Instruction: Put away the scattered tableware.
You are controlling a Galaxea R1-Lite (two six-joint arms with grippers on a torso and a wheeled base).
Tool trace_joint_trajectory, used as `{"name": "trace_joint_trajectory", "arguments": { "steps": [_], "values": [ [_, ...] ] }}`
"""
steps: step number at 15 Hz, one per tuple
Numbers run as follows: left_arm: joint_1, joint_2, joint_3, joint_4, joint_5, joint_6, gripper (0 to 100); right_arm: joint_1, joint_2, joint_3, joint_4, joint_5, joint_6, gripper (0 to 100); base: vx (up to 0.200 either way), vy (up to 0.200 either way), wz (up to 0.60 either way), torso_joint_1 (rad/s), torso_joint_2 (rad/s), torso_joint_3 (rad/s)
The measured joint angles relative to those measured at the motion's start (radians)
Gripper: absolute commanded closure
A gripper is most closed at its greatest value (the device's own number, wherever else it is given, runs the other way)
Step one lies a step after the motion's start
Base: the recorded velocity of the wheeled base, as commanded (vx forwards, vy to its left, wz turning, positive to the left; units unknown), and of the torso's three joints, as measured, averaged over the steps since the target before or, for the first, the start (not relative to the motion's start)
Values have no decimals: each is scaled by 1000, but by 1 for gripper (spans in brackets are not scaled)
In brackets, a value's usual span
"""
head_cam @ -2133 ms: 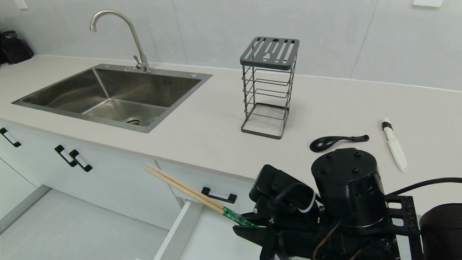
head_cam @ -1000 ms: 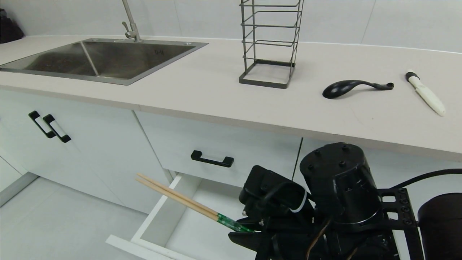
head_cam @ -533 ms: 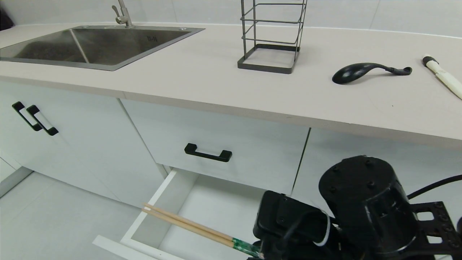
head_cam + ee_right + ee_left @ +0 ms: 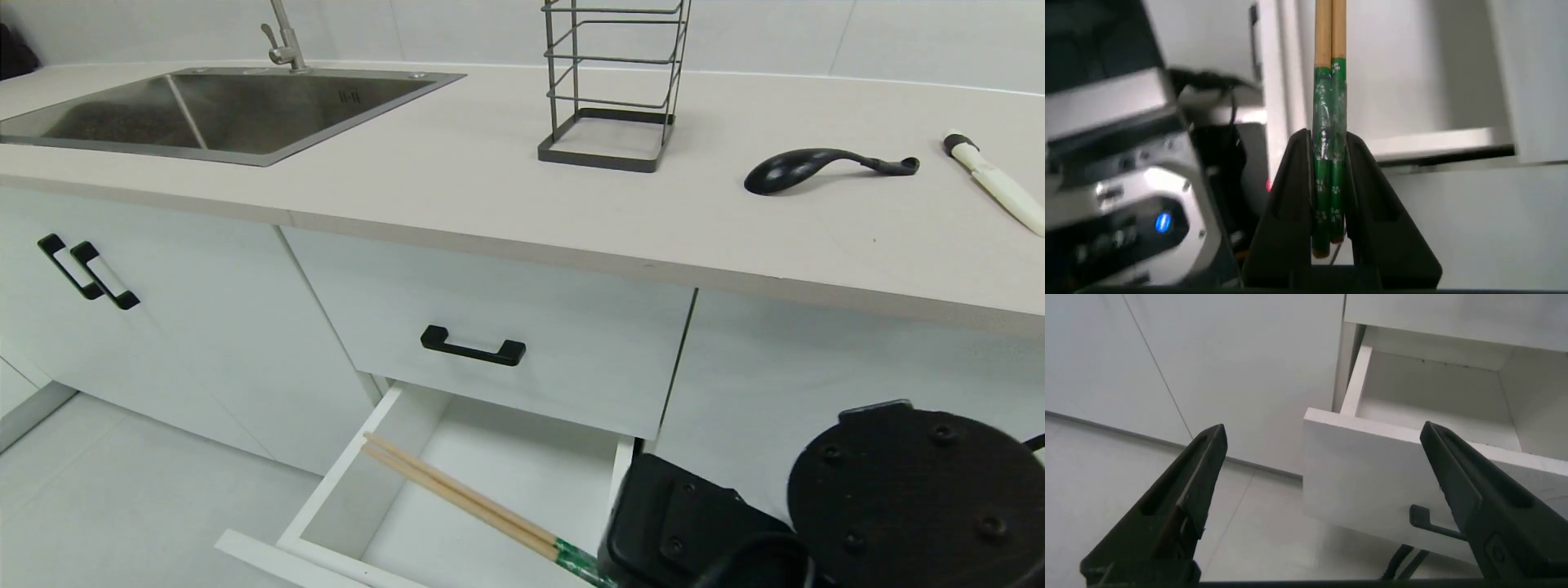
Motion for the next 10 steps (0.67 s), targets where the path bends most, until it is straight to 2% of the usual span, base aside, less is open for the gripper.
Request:
{"name": "trace_joint_trajectory", "arguments": {
  "steps": [1,4,10],
  "values": [
    [0,0,0,0,0,0,0,5,29,0,-47,-39,27,100,0,0,0,0,0,0],
    [0,0,0,0,0,0,0,-7,117,-37,-82,-49,44,100,0,0,0,0,0,0],
    [0,0,0,0,0,0,0,-29,258,-163,-24,-52,46,100,0,0,0,0,0,0]
  ]
}}
